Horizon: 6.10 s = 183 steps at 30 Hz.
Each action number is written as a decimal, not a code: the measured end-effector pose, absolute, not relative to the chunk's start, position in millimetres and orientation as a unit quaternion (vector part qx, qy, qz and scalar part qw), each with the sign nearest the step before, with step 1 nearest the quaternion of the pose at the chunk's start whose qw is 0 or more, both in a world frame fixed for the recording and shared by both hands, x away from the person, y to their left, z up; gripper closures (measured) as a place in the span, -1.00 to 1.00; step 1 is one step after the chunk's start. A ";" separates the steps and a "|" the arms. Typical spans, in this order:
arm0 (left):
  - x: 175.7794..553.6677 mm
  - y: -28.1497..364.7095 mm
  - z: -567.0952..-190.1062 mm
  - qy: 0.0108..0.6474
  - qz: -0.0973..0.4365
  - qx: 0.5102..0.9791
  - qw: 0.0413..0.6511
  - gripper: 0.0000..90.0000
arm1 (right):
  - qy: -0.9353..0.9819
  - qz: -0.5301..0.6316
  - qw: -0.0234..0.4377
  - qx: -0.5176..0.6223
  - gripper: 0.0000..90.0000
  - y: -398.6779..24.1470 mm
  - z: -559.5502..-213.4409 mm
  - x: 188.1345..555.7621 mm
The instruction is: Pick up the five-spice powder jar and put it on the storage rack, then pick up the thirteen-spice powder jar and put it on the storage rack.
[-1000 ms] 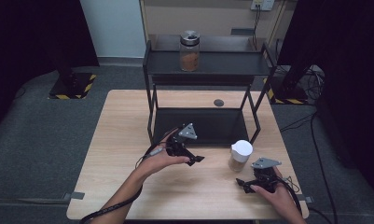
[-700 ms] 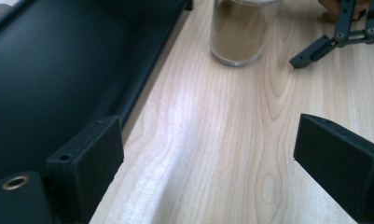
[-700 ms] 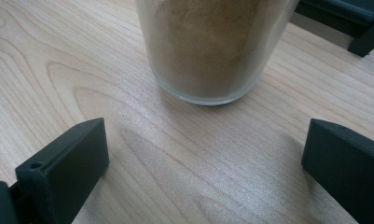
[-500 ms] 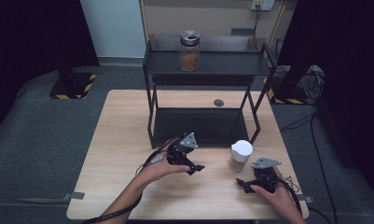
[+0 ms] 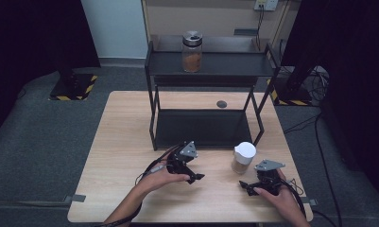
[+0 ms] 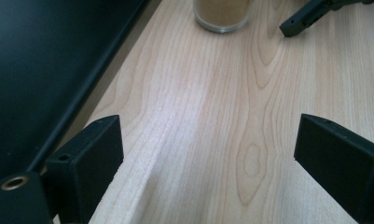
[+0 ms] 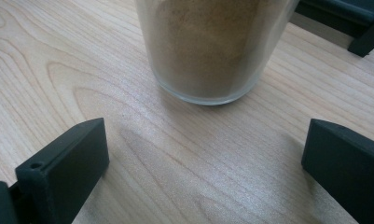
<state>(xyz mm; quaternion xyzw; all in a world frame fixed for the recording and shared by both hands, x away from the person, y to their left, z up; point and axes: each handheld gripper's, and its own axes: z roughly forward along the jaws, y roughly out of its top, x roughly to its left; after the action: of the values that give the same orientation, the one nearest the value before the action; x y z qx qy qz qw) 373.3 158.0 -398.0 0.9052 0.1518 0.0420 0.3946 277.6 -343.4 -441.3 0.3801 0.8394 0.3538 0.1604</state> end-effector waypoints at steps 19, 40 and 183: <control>355.5 188.6 -413.7 0.175 0.042 0.902 0.392 -0.84 | 0.839 0.354 0.160 0.380 -0.97 -343.4 -441.4 277.6; 337.2 228.8 -418.3 0.211 0.058 0.894 0.392 -0.85 | 0.839 0.354 0.160 0.380 -0.97 -343.4 -441.3 277.6; 287.5 316.5 -442.3 0.463 0.191 0.799 0.334 -1.00 | 0.837 0.397 0.154 0.344 -0.76 -353.0 -425.7 286.3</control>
<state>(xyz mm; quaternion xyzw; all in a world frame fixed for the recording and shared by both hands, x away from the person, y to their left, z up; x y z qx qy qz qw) 287.5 316.5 -442.3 0.7989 0.4626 0.1911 0.3335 286.3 -353.0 -425.7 0.3437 0.8369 0.3971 0.1540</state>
